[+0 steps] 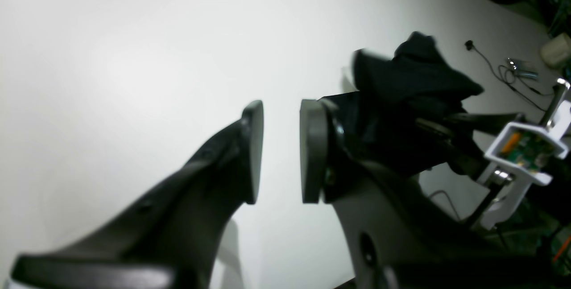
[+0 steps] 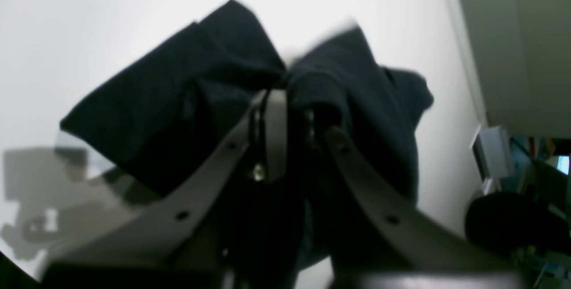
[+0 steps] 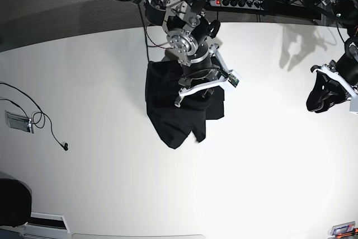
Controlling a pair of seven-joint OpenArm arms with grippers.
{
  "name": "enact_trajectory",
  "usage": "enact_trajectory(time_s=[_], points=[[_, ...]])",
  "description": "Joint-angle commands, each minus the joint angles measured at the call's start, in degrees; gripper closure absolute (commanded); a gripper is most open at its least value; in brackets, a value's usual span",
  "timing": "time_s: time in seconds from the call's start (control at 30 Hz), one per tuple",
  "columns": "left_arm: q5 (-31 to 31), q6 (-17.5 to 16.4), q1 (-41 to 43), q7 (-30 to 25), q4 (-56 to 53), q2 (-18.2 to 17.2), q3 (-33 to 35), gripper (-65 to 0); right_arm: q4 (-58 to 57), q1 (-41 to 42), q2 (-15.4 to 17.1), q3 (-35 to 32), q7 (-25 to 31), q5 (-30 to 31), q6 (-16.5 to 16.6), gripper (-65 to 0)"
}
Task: Fold the T-shirt properly
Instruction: 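Lift the shirt end with the right gripper and fold it over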
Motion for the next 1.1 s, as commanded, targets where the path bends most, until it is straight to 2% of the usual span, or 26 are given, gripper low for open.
enact_trajectory(time_s=[0.0,0.23,0.47,0.53,0.63,0.7,0.77,0.9,1.07], points=[[-0.85,-0.12,-0.3,-1.48,0.55,-1.16,-0.4,-14.4,-0.26,1.02,-0.78,-0.14,1.06,-0.22,-0.41,0.0],[-0.94,-0.12,-0.48,-1.48,0.55,-1.16,-0.31,-14.4,-3.95,1.02,-0.69,-0.23,5.9,2.68,-0.41,0.0],[-0.94,-0.12,-0.48,-1.48,0.55,-1.16,-0.31,-14.4,-3.95,1.02,-0.61,-1.02,5.81,6.11,-0.41,0.0],[-0.94,-0.12,-0.48,-1.48,0.55,-1.16,-0.31,-14.4,-3.95,1.11,0.36,-3.75,5.9,8.31,-0.32,-9.1],[-0.94,-0.12,-0.48,-1.48,0.55,-1.16,-0.22,-14.4,-4.22,1.55,5.64,-11.57,5.9,11.56,-0.24,-19.0],[-1.03,-0.12,-0.56,-1.48,0.55,-1.16,-0.22,-14.4,-5.36,3.83,5.81,-16.14,5.46,14.29,-0.24,-19.8],[-0.94,-0.12,-0.56,-1.48,0.55,-1.16,-0.22,-14.4,-7.21,5.77,6.16,-17.28,5.28,15.34,-0.24,-19.9],[-0.94,-0.12,-0.56,-1.48,0.55,-1.16,-0.22,-14.4,-9.32,6.64,6.16,-16.67,5.02,15.34,-0.32,-19.9],[-0.85,-0.12,-0.56,-1.48,0.55,-1.16,-0.22,-14.4,-7.56,6.38,6.16,-5.68,7.22,13.15,-0.32,-19.8]])
